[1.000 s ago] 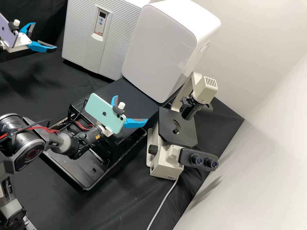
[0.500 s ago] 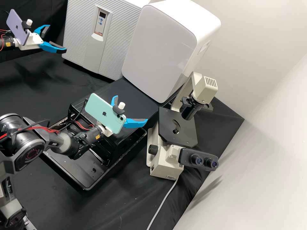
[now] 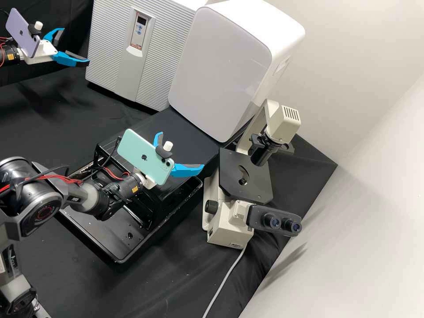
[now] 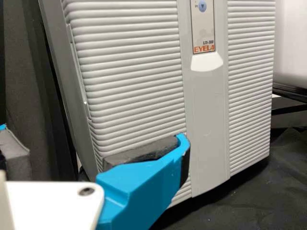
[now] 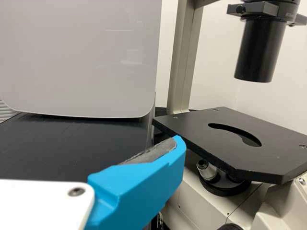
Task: Open the incubator door
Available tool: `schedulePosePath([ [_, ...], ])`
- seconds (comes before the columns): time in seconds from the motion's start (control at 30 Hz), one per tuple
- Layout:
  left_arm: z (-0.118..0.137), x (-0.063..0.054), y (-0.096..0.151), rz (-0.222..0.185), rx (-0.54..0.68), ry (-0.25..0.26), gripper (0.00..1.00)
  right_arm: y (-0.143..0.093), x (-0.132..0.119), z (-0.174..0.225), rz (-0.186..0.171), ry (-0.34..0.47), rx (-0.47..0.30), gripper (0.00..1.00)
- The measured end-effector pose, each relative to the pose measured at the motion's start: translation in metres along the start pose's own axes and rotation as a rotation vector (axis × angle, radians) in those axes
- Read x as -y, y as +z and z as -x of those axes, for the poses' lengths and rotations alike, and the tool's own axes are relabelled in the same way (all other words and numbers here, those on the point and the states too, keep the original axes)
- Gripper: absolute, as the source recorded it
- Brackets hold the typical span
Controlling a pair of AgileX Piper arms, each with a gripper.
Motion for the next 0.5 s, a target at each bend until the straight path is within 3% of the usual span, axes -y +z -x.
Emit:
schedulePosePath([
  [0.5, 0.0033, -0.0015, 0.0015, 0.013, -0.014, 0.002, 1.0, 0.0, 0.0, 0.0, 0.0, 0.0, 0.0, 1.0],
])
